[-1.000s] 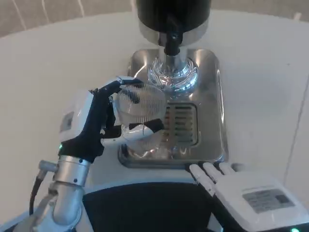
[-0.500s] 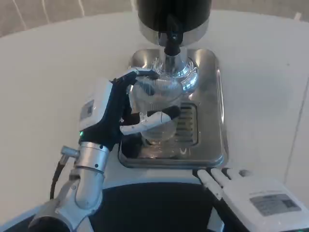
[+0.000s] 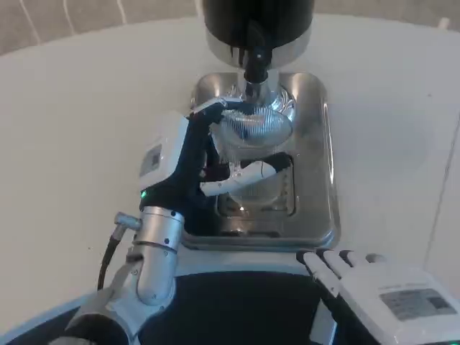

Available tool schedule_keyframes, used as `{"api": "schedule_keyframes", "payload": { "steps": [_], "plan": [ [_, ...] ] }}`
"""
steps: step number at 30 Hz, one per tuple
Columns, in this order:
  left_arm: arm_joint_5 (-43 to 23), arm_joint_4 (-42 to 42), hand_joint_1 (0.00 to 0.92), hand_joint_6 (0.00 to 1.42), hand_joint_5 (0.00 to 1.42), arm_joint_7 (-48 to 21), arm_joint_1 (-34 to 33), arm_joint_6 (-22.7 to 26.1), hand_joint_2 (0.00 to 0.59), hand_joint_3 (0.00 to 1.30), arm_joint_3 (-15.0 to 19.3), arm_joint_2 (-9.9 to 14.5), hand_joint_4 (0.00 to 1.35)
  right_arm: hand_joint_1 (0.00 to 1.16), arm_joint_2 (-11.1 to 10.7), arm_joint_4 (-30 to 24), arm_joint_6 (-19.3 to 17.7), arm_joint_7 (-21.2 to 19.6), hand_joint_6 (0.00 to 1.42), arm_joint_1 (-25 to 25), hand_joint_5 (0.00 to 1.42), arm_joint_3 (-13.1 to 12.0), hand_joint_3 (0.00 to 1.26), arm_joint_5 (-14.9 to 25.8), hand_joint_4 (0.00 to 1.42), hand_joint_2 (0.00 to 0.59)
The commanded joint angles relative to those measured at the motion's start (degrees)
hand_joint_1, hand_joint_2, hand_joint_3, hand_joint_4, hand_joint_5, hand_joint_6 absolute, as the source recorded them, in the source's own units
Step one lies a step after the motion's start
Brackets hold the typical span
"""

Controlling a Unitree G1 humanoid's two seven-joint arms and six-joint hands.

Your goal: Grasp the cup under the faucet to collect the drink, then remove the cup.

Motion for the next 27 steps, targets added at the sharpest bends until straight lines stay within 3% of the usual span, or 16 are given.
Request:
{"api": "schedule_keyframes", "payload": {
  "steps": [1, 3, 6, 16, 20, 23, 27],
  "plan": [
    [0.4, 0.4, 0.497, 1.28, 0.99, 0.7, -1.4, 0.1, 0.022, 0.65, -1.8, 0.1, 0.68, 0.44, 1.5, -0.9, 0.4, 0.7, 0.0, 0.3, 0.0, -0.1, 0.0, -0.4, 0.0, 0.491],
    [1.3, 0.3, 0.418, 1.19, 0.89, 1.2, -1.5, 0.7, 0.065, 0.57, -2.9, 0.4, 0.56, 0.44, 1.5, -0.9, 0.5, 0.8, 0.0, 0.1, 0.0, 0.0, 0.0, -0.5, 0.0, 0.489],
    [1.7, 0.4, 0.375, 1.09, 0.76, 1.5, -1.7, 1.3, 0.077, 0.51, -4.0, 0.7, 0.46, 0.44, 1.5, -0.9, 0.7, 1.0, 0.0, -0.1, 0.0, 0.0, 0.0, -0.4, 0.0, 0.487],
    [1.8, 0.2, 0.38, 0.87, 0.61, 2.3, -2.0, 3.3, 0.105, 0.4, -6.1, 2.3, 0.32, 0.43, 1.2, -0.7, 1.2, 0.7, 0.0, -0.1, 0.0, 0.0, 0.0, 0.5, 0.0, 0.485],
    [1.7, 0.2, 0.368, 0.72, 0.53, 2.0, -2.0, 3.1, 0.095, 0.34, -6.3, 3.1, 0.26, 0.42, 1.3, -0.6, 1.3, 0.7, 0.0, -0.2, 0.0, 0.2, 0.01, 0.4, 0.0, 0.482],
    [1.4, 0.1, 0.319, 0.52, 0.42, 1.4, -1.9, 2.3, 0.074, 0.22, -6.4, 3.9, 0.17, 0.42, 1.3, -0.5, 1.3, 0.6, 0.0, -0.2, 0.0, 0.3, 0.01, 0.3, 0.0, 0.479],
    [1.2, -0.1, 0.247, 0.45, 0.36, 0.6, -1.9, 1.5, 0.041, 0.14, -6.7, 4.6, 0.11, 0.43, 1.2, -0.4, 1.4, 0.5, 0.0, -0.3, 0.0, 0.2, 0.01, 0.4, 0.0, 0.474]
  ]
}}
